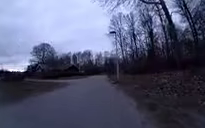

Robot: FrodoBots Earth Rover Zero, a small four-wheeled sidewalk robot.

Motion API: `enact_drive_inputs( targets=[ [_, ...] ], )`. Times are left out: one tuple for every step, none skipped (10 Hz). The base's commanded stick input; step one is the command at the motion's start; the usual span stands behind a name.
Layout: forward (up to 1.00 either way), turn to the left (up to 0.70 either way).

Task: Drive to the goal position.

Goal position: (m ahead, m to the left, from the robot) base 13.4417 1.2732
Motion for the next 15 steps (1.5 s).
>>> enact_drive_inputs(
  targets=[
    [0.70, 0.00],
    [0.70, 0.00],
    [0.70, 0.00],
    [0.70, 0.00],
    [0.70, 0.00],
    [0.70, 0.00],
    [0.70, 0.00],
    [0.70, 0.00],
    [0.70, 0.00],
    [0.70, 0.00],
    [0.70, 0.00],
    [0.70, 0.00],
    [0.70, 0.00],
    [0.70, 0.00],
    [0.70, 0.00]
  ],
)
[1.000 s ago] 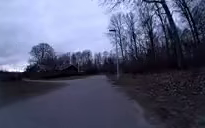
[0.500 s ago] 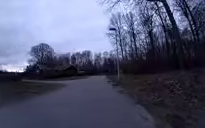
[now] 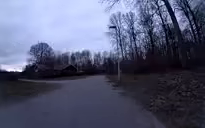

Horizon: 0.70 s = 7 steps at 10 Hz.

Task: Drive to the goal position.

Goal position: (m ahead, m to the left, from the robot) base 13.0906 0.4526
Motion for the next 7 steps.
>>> enact_drive_inputs(
  targets=[
    [0.70, 0.00],
    [0.70, 0.00],
    [0.70, 0.00],
    [0.70, 0.00],
    [0.70, 0.00],
    [0.70, 0.00],
    [0.70, 0.00]
  ],
)
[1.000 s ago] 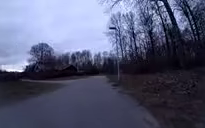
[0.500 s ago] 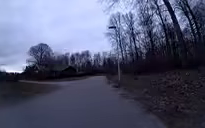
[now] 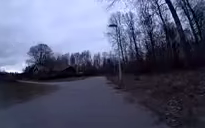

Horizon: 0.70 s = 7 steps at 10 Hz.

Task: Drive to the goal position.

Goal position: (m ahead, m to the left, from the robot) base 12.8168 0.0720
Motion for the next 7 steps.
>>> enact_drive_inputs(
  targets=[
    [0.70, 0.00],
    [0.70, 0.00],
    [0.70, 0.00],
    [0.70, 0.00],
    [0.70, 0.00],
    [0.70, 0.00],
    [0.70, 0.00]
  ],
)
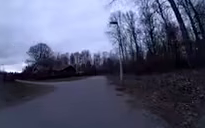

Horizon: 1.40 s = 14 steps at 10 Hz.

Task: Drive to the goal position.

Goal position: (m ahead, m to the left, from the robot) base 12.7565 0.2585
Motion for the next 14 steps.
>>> enact_drive_inputs(
  targets=[
    [0.70, 0.00],
    [0.70, 0.00],
    [0.70, 0.00],
    [0.70, 0.00],
    [0.70, 0.00],
    [0.70, 0.00],
    [0.70, 0.00],
    [0.70, 0.00],
    [0.70, 0.00],
    [0.70, 0.00],
    [0.70, 0.00],
    [0.70, 0.00],
    [0.70, 0.00],
    [0.70, 0.00]
  ],
)
